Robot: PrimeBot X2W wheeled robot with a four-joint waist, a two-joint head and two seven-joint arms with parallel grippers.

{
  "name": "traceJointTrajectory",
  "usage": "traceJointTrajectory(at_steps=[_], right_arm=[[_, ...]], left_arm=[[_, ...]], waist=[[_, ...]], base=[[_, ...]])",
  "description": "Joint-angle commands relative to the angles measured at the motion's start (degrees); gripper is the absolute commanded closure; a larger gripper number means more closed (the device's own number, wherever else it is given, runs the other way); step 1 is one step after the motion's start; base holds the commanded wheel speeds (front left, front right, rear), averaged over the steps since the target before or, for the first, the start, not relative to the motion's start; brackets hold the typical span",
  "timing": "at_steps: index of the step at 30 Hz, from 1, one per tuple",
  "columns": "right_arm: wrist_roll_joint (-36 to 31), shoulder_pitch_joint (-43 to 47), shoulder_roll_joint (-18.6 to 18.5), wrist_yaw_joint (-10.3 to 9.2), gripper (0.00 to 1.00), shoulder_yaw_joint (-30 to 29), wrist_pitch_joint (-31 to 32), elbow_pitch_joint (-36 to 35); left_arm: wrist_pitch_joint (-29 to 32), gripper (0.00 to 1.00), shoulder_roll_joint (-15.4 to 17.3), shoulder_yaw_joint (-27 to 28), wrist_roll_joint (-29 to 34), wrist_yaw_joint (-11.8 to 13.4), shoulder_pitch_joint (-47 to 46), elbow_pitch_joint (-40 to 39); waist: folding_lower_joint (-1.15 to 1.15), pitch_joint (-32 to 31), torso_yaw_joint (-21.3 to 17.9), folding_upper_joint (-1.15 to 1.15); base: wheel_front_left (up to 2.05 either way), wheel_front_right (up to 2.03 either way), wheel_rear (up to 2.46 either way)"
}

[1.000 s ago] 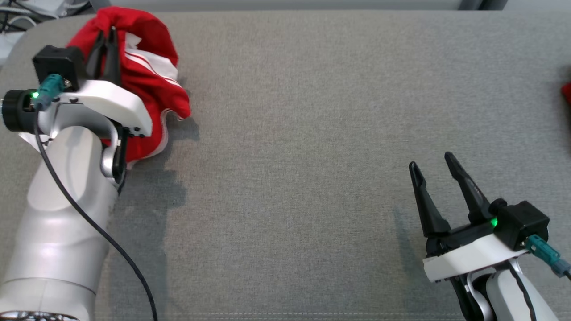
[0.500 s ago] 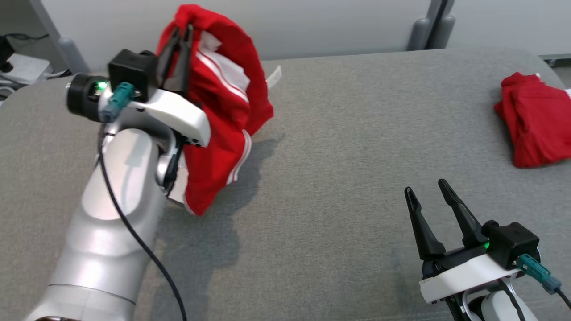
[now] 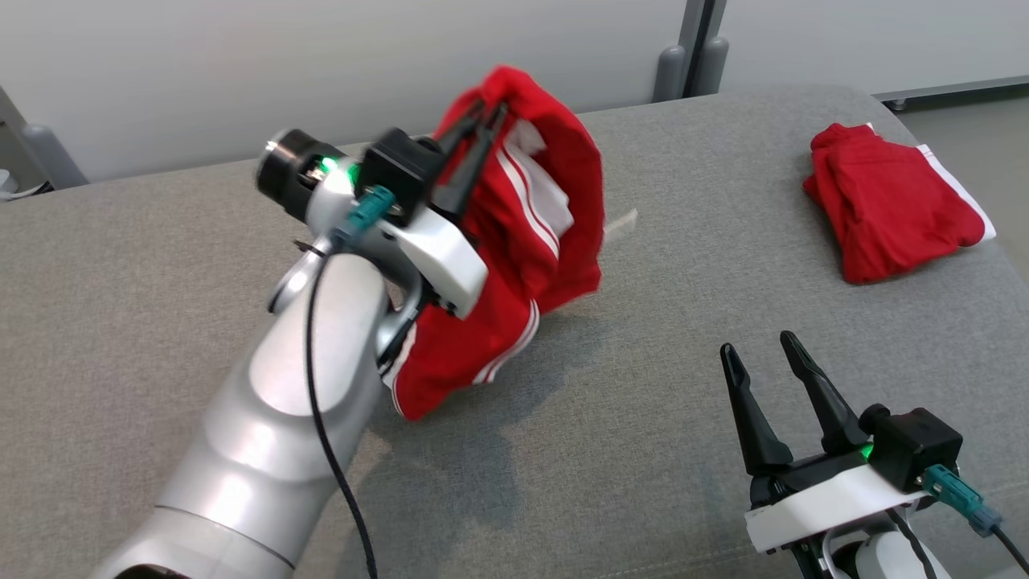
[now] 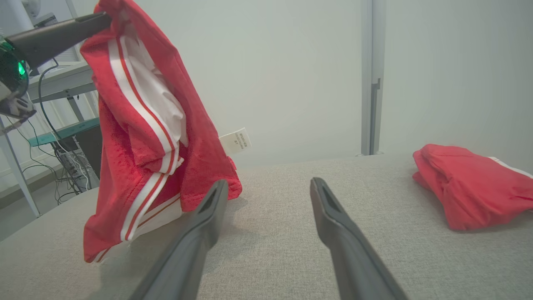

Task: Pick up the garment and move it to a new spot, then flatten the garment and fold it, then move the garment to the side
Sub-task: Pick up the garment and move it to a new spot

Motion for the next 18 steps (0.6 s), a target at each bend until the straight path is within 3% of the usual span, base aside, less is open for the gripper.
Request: traceJointTrajectory(at_steps=[1, 8, 12, 17, 18], right_arm=[[0.36, -0.88, 0.25, 0.23, 0.00, 1.08, -0.59, -1.58], [0.23, -0.68, 0.63, 0.23, 0.00, 0.91, -0.59, -1.42], [0.17, -1.06, 0.75, 0.23, 0.00, 1.39, -0.59, -1.13], [0.16, -1.46, 0.78, 0.23, 0.00, 1.80, -0.59, -0.72], [0.15, -1.48, 0.79, 0.23, 0.00, 1.80, -0.59, -0.66]], left_arm=[[-0.50, 1.00, 1.16, -0.39, 0.39, -0.45, -1.94, -0.96], [-0.50, 1.00, 0.98, -11.71, -1.86, -0.90, 2.28, 4.15], [-0.50, 1.00, 0.95, -17.80, -6.18, -0.92, 4.74, 7.32], [-0.50, 1.00, 0.94, -22.59, -10.83, -0.92, 6.30, 9.67], [-0.50, 0.95, 0.94, -23.11, -11.76, -0.92, 6.58, 9.61]], waist=[[0.00, 0.05, -0.42, 0.00], [0.00, 0.72, -0.63, 0.00], [0.00, 1.20, -0.28, 0.00], [0.00, 1.52, 0.07, 0.00], [0.00, 1.51, 0.17, 0.00]], base=[[0.00, 0.00, 0.00], [0.00, 0.00, 0.00], [0.00, 0.00, 0.00], [0.00, 0.00, 0.00], [0.00, 0.00, 0.00]])
